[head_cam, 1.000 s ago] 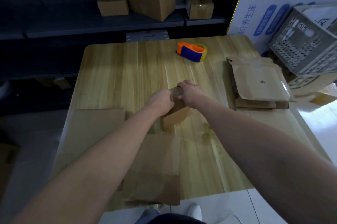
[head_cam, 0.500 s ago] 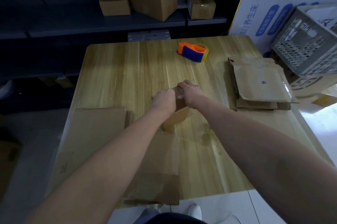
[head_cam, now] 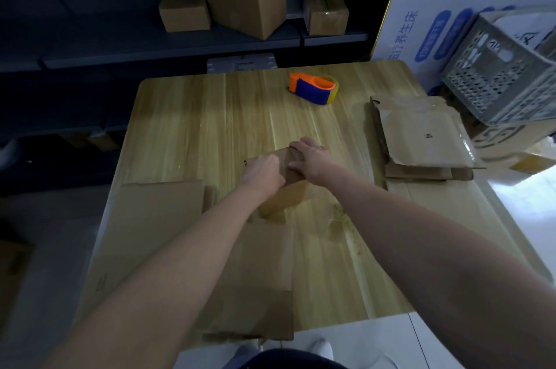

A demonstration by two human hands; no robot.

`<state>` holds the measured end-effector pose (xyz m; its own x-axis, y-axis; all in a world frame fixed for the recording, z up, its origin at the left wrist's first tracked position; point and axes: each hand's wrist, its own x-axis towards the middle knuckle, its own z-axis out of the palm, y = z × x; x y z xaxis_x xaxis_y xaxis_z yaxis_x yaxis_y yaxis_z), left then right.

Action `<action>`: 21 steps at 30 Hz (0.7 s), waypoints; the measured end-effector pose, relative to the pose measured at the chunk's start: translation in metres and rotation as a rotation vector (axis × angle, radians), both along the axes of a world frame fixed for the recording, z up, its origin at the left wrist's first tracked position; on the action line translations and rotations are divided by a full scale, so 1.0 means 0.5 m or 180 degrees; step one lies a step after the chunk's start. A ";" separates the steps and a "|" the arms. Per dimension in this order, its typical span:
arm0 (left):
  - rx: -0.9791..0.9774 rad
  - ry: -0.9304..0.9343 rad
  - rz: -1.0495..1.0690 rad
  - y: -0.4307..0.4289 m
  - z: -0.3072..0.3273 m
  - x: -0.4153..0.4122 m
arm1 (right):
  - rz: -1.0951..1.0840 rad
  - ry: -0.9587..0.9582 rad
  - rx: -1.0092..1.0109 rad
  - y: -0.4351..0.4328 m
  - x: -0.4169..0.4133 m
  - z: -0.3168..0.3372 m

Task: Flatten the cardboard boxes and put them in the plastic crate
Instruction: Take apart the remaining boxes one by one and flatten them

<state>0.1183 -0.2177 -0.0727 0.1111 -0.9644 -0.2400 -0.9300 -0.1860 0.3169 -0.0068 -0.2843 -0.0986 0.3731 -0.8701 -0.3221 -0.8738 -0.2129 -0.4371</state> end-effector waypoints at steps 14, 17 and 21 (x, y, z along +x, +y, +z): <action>-0.0766 0.0616 0.0487 0.026 -0.056 0.100 | -0.0067 0.0002 0.0102 -0.004 -0.003 -0.012; -0.0781 0.0453 0.0485 0.028 -0.053 0.093 | -0.0093 0.0027 0.0087 -0.004 -0.001 -0.011; -0.0736 0.0585 0.0600 0.027 -0.051 0.090 | -0.0110 0.0026 0.0053 -0.002 0.000 -0.012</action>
<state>0.1631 -0.2045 -0.0984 0.2677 -0.9622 -0.0501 -0.8096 -0.2529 0.5297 -0.0067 -0.2851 -0.1045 0.3404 -0.8768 -0.3395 -0.8840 -0.1754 -0.4333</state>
